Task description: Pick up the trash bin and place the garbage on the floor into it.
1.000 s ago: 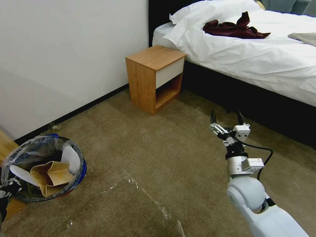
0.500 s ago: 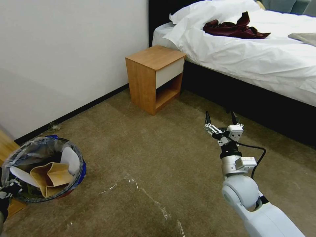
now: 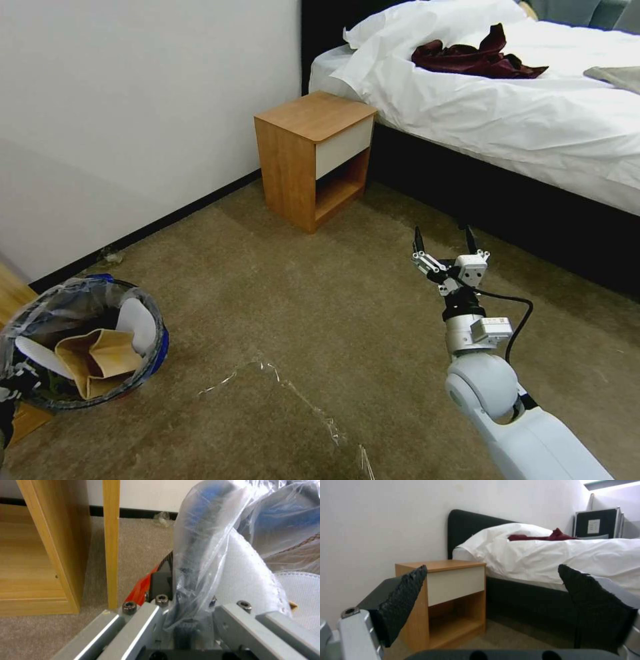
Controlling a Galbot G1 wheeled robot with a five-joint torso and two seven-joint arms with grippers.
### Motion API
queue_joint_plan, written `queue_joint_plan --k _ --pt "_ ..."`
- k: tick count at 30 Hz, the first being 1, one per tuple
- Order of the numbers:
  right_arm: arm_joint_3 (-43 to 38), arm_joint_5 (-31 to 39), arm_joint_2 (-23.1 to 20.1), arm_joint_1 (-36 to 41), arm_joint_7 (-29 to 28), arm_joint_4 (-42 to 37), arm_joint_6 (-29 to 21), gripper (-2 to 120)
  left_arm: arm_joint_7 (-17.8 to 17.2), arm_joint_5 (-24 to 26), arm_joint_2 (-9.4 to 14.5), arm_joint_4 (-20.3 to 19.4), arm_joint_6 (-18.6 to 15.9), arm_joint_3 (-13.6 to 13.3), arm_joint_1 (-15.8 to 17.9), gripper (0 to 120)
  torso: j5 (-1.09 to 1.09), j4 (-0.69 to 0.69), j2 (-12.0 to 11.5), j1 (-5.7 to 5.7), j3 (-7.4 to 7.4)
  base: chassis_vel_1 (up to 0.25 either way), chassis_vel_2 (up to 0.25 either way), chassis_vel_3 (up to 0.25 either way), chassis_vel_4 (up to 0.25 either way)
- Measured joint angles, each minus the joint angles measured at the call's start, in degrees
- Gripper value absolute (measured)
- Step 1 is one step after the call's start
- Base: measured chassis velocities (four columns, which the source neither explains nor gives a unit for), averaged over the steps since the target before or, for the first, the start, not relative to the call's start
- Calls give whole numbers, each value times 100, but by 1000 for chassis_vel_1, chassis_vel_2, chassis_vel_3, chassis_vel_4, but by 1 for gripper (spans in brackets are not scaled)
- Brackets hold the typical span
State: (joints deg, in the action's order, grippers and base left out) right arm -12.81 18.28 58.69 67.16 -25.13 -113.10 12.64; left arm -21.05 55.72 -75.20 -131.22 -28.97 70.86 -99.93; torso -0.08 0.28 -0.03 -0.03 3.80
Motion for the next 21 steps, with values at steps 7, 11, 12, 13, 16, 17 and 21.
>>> queue_joint_plan --k 7,11,12,13,16,17,21 --pt "1 3 0 0 2 0 3 100 0 4 2 0 2 3 -2 1 0 0 0 0 0 0 0 0 0" --pt "1 4 0 0 4 0 5 100 0 6 4 0 4 5 -3 1 0 0 0 0 0 0 0 0 0" --pt "1 4 0 0 4 0 5 100 0 6 4 0 4 5 -3 1 0 0 0 0 0 0 0 0 0" --pt "1 5 0 0 5 0 5 100 1 6 4 0 4 5 -3 1 0 0 0 0 0 0 0 0 0" --pt "1 6 -1 1 6 0 7 100 1 7 4 0 5 5 -4 1 0 0 0 0 0 0 0 0 0" --pt "1 6 -1 1 6 0 8 100 1 8 4 0 5 5 -4 1 0 0 0 0 0 0 0 0 0" --pt "0 8 -1 2 8 -1 8 100 1 9 4 -1 6 5 -4 1 0 0 0 0 0 0 0 0 0"
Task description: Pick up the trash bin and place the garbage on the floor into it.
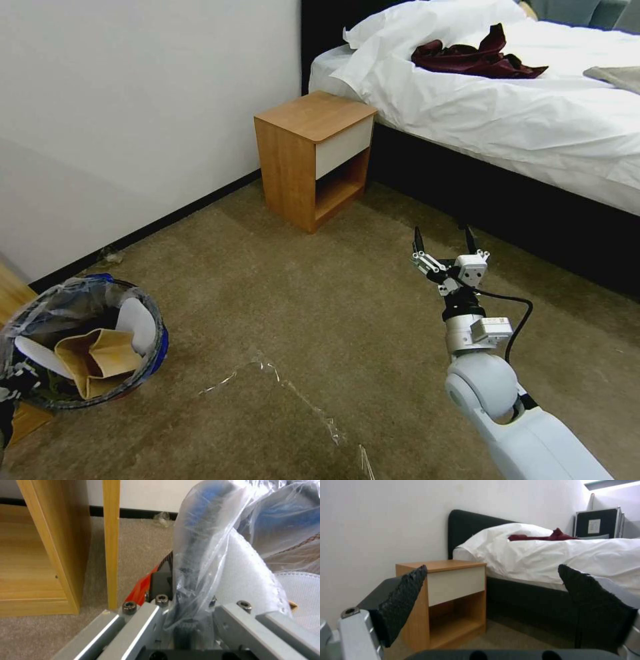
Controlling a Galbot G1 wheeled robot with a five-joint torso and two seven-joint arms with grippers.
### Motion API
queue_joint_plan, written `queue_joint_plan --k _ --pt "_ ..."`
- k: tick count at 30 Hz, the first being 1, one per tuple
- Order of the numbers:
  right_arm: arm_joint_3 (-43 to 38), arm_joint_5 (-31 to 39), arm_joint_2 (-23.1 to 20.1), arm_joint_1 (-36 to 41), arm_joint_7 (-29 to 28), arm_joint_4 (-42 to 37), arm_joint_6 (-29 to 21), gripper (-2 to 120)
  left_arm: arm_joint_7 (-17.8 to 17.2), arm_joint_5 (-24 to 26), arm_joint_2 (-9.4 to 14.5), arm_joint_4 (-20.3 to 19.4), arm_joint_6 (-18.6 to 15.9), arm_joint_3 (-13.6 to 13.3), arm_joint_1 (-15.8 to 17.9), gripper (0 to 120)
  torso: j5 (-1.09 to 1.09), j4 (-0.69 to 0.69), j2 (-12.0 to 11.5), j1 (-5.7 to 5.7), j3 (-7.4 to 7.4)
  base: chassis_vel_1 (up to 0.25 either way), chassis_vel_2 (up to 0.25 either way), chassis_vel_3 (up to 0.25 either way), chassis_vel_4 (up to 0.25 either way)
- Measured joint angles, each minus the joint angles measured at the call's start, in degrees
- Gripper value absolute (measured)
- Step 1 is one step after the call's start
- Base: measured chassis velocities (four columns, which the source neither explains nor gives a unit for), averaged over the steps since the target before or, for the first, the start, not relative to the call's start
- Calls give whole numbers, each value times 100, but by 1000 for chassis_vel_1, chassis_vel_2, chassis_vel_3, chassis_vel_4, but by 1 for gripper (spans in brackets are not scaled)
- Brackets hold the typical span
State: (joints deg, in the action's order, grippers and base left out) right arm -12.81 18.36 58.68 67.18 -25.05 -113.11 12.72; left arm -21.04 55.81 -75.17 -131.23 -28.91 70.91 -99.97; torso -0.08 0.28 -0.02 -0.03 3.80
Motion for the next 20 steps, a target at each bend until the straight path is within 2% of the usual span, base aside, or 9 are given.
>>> queue_joint_plan --k 20 --pt "-2 2 -1 1 2 -6 0 100 0 2 0 -3 0 0 0 1 0 0 0 0 0 0 0 0 0"
